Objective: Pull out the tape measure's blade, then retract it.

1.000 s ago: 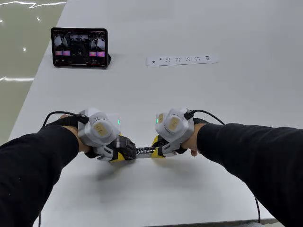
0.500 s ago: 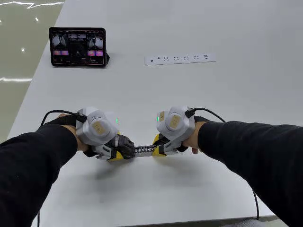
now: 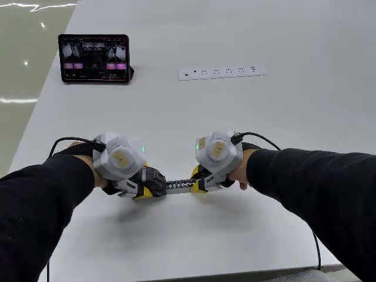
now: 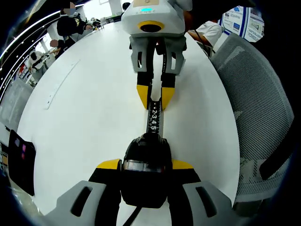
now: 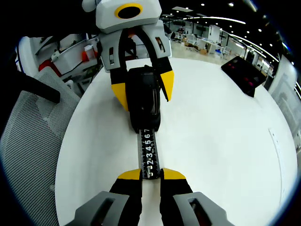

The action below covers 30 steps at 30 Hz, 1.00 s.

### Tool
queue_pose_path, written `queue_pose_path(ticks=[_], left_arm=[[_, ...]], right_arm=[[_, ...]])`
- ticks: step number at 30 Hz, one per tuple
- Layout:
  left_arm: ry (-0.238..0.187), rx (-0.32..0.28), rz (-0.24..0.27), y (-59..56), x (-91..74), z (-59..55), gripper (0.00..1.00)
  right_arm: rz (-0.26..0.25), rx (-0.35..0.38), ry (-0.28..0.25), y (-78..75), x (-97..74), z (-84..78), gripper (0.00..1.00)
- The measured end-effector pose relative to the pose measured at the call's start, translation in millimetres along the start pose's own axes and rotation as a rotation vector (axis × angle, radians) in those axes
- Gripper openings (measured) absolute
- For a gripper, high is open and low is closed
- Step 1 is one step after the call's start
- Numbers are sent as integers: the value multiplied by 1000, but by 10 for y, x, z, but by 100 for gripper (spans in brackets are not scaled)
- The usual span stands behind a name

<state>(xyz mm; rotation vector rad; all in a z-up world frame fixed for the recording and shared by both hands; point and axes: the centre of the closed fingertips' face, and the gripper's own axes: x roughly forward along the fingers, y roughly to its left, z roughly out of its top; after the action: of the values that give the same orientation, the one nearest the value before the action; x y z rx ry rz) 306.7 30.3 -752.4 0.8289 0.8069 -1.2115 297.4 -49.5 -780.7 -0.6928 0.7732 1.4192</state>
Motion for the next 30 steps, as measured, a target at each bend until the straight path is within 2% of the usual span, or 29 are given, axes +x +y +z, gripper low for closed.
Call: queue_pose_path(ticks=[30], left_arm=[[0, -3, 4, 2, 5, 21, 34]], right_arm=[[-1, 20, 7, -11, -119, -128, 10]])
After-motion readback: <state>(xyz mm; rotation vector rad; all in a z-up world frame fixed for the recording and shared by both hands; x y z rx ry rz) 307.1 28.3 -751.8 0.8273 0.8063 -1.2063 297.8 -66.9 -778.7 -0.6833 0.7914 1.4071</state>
